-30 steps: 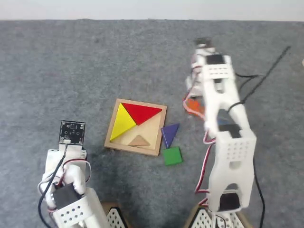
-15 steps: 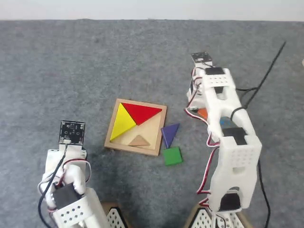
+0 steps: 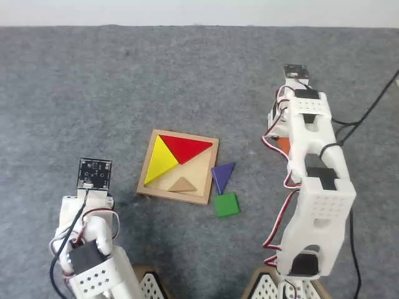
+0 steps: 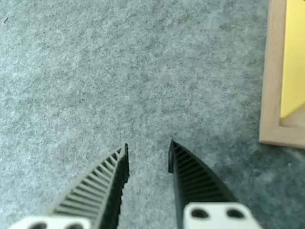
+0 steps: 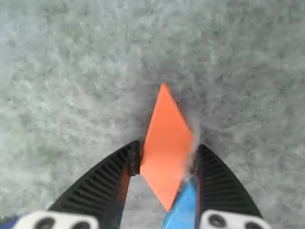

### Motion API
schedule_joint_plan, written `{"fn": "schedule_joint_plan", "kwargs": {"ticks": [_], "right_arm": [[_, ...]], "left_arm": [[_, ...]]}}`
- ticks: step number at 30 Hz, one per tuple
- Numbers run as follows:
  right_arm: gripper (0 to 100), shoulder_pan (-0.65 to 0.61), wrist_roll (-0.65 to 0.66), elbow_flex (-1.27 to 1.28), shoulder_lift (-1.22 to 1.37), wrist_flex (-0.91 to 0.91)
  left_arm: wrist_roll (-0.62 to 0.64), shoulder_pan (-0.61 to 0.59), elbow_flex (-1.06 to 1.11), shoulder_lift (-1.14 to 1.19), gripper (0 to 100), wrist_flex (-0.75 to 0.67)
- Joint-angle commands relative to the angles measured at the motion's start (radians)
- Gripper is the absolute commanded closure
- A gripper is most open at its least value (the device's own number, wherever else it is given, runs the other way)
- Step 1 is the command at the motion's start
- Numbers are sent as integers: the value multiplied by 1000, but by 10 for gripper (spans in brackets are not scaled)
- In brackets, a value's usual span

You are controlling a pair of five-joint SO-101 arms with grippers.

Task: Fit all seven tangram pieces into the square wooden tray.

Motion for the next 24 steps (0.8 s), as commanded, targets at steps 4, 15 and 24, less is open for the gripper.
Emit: {"fn": "schedule_joint_plan", "kwargs": {"ticks": [4, 15, 24], "right_arm": [[812, -214, -20, -26, -142, -5], [812, -223, -11, -28, -119, 8], [812, -177, 25, -146, 62, 28]], "left_arm": [[-8, 2, -4, -11, 866, -18], [-8, 2, -4, -11, 866, -18], [-8, 2, -4, -11, 866, -18]]}}
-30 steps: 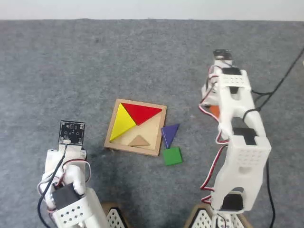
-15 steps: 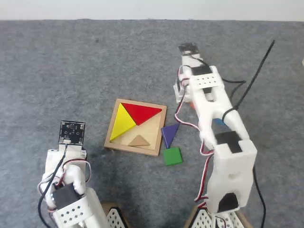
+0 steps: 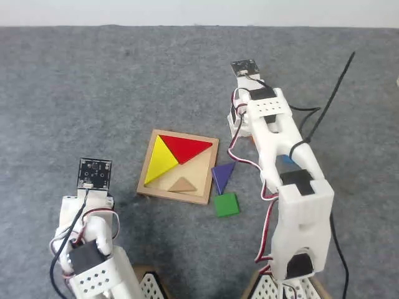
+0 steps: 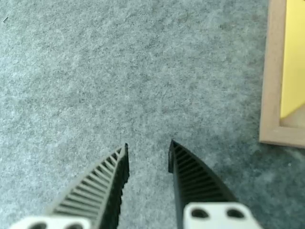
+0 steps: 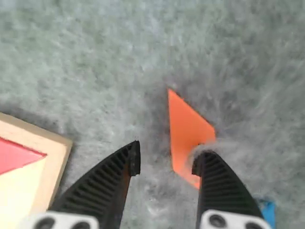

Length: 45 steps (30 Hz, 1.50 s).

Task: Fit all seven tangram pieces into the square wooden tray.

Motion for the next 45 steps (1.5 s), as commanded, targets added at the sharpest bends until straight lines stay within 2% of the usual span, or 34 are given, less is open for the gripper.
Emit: {"fn": "schedule_joint_plan", "kwargs": {"ticks": [1, 8, 16, 23, 32, 38, 42, 45], "right_arm": [[812, 58, 14, -130, 68, 44], [812, 160, 20, -374, 236, 168], [812, 197, 20, -600, 308, 288], [812, 213, 21, -836, 318, 464], [806, 120, 109, -744, 320, 545], [706, 67, 224, -744, 315, 582], [748, 82, 232, -740, 321, 578], [735, 97, 238, -740, 329, 572]], "left_arm": [[-8, 2, -4, -11, 866, -18], [-8, 2, -4, -11, 866, -18], [-8, 2, -4, -11, 866, -18], [-8, 2, -4, -11, 866, -18], [-8, 2, -4, -11, 866, -18], [-8, 2, -4, -11, 866, -20], [-8, 2, -4, -11, 866, -20], [-8, 2, -4, -11, 866, -18]]}}
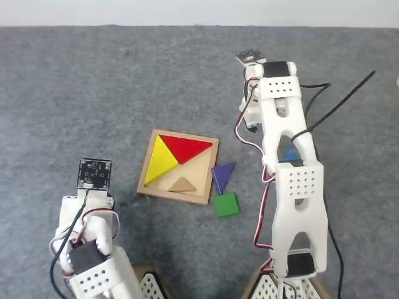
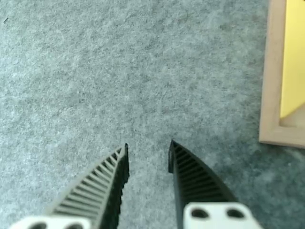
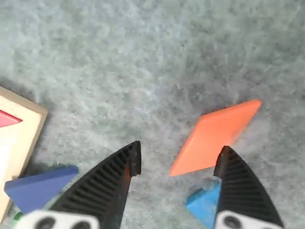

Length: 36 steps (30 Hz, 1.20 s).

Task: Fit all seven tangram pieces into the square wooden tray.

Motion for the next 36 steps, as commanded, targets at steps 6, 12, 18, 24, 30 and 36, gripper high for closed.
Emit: {"fn": "schedule_joint_plan", "kwargs": {"ticks": [6, 12, 18, 24, 30, 36], "right_arm": [[731, 47, 48, -14, 108, -12], [732, 82, 29, -64, 125, -27], [732, 96, 5, -106, 120, -7], [787, 91, 3, -138, 139, -5], [959, 67, 9, -143, 186, -25], [991, 62, -92, -232, 174, 71]], "left_arm": [[-8, 2, -4, -11, 866, -18], [-8, 2, -4, -11, 866, -18], [-8, 2, -4, -11, 866, -18], [-8, 2, -4, -11, 866, -18], [-8, 2, -4, -11, 866, -18], [-8, 2, -4, -11, 866, -20]]}}
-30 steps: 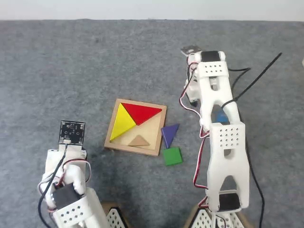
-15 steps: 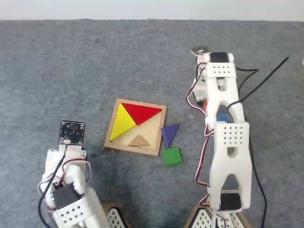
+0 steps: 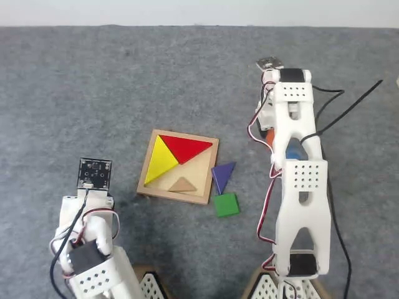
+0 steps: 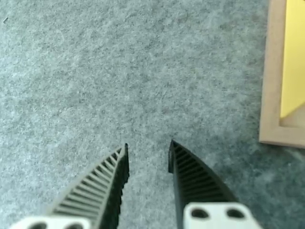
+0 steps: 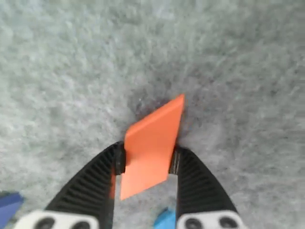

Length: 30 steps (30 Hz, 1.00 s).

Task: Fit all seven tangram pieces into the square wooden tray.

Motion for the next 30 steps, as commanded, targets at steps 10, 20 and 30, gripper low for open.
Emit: {"fn": "schedule_joint_plan", "kwargs": {"ticks": [10, 20, 30], "right_arm": [[992, -280, -442, 48, -341, 91], [989, -507, -936, 603, -693, -22], [989, -570, -1085, 724, -584, -231]], "left_arm": [[-8, 3, -4, -11, 866, -21], [-8, 3, -4, -11, 866, -20], [-8, 3, -4, -11, 866, -18]]}}
